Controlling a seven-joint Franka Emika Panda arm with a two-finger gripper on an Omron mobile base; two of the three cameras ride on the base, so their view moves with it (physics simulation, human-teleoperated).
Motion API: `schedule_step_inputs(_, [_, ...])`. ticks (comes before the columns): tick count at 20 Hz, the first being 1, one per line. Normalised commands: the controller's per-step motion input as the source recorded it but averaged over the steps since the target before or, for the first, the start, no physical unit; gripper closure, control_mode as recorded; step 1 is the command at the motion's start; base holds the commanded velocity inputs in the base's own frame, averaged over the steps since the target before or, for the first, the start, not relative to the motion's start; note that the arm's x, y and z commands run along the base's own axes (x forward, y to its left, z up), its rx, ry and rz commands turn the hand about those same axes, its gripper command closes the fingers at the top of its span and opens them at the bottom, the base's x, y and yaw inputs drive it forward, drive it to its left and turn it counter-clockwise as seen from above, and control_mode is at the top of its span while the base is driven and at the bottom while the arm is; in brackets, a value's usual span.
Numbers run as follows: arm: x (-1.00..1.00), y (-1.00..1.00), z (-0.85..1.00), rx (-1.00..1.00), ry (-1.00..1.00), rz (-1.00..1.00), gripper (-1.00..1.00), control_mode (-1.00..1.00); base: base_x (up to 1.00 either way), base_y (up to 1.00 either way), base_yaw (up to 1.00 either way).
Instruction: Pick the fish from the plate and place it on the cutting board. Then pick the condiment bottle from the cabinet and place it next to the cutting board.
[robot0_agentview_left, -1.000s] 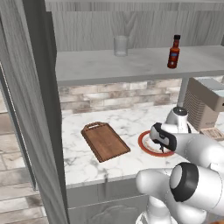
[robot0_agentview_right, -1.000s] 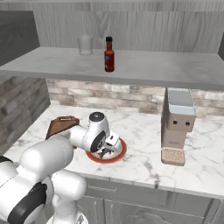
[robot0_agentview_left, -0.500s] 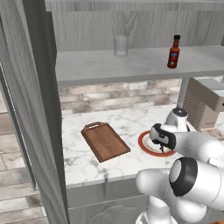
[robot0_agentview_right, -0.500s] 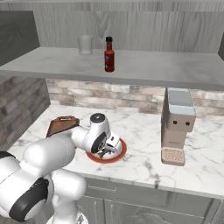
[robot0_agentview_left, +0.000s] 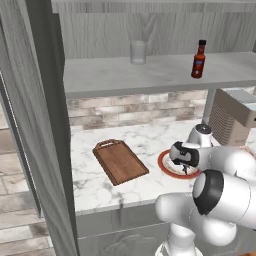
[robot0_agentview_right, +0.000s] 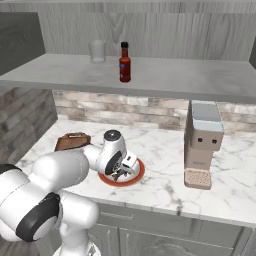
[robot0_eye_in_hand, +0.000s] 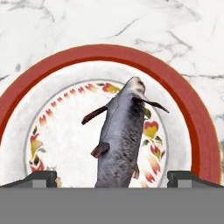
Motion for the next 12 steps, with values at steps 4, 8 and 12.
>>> schedule_step_inputs(4, [0.12,0.00,-0.08,0.00,0.00,0.00,-1.00,-1.00,0.00,0.00,0.00])
schedule_step_inputs(8, [0.10,0.00,-0.09,0.00,0.00,0.00,-1.00,-1.00,0.00,0.00,0.00])
schedule_step_inputs(12, [0.08,0.00,-0.11,0.00,0.00,0.00,-1.00,-1.00,0.00,0.00,0.00])
